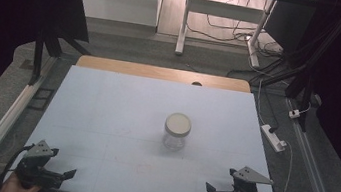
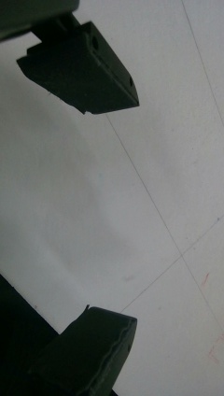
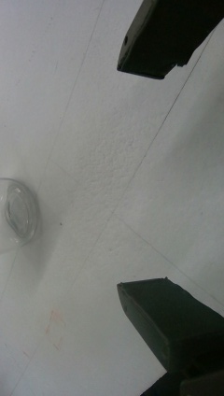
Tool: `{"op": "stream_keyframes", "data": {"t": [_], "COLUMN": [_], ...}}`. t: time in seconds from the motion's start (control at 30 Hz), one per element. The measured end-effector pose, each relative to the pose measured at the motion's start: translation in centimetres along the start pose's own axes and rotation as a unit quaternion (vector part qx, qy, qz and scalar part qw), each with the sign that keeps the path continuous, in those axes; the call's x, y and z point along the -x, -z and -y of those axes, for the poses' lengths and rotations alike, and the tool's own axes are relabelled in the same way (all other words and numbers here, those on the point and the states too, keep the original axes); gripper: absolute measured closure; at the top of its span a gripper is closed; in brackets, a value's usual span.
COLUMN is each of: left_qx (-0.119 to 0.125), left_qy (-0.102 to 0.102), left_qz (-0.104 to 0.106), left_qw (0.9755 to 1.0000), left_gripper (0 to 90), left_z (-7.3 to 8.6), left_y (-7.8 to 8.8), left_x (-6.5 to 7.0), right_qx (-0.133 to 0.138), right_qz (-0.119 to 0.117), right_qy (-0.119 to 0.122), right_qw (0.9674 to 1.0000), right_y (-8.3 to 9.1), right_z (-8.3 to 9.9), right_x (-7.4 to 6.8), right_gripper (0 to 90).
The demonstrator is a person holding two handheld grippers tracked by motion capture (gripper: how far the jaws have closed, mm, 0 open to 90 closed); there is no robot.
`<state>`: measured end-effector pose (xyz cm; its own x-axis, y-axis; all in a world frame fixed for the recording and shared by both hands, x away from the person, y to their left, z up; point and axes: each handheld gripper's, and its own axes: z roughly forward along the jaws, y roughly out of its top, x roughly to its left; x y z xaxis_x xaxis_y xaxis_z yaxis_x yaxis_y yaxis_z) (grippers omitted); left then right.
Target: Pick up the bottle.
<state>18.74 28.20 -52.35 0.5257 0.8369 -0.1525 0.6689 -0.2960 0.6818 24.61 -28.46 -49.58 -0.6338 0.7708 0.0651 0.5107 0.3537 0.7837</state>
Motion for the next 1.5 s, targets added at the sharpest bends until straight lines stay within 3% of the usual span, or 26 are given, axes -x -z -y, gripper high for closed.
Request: {"op": "stream_keyframes", "data": {"t": [0.73, 0.97, 1.3, 1.5], "left_qx": [-0.005, -0.005, -0.004, -0.004], "left_qy": [-0.002, -0.001, 0.001, 0.0], "left_qz": [0.003, 0.003, 0.003, 0.003], "left_qw": [1.0, 1.0, 1.0, 1.0], "left_gripper": [1.8, 1.8, 1.7, 1.6], "left_z": [-0.1, -0.1, -0.1, -0.1], "left_y": [-0.2, -0.2, -0.2, -0.2], "left_x": [0.0, 0.0, 0.0, 0.0], "right_qx": [0.01, 0.021, 0.012, 0.018], "right_qz": [-0.028, -0.048, -0.072, -0.071], "right_qy": [0.019, 0.03, 0.041, 0.039], "right_qw": [0.9994, 0.9982, 0.9965, 0.9966], "right_y": [-0.4, -1.3, -2.8, -3.5], "right_z": [-1.3, -2.2, -3.3, -3.9], "right_x": [-0.5, -1.0, -1.3, -1.2], "right_gripper": [0.0, 0.0, 0.0, 0.0]}}
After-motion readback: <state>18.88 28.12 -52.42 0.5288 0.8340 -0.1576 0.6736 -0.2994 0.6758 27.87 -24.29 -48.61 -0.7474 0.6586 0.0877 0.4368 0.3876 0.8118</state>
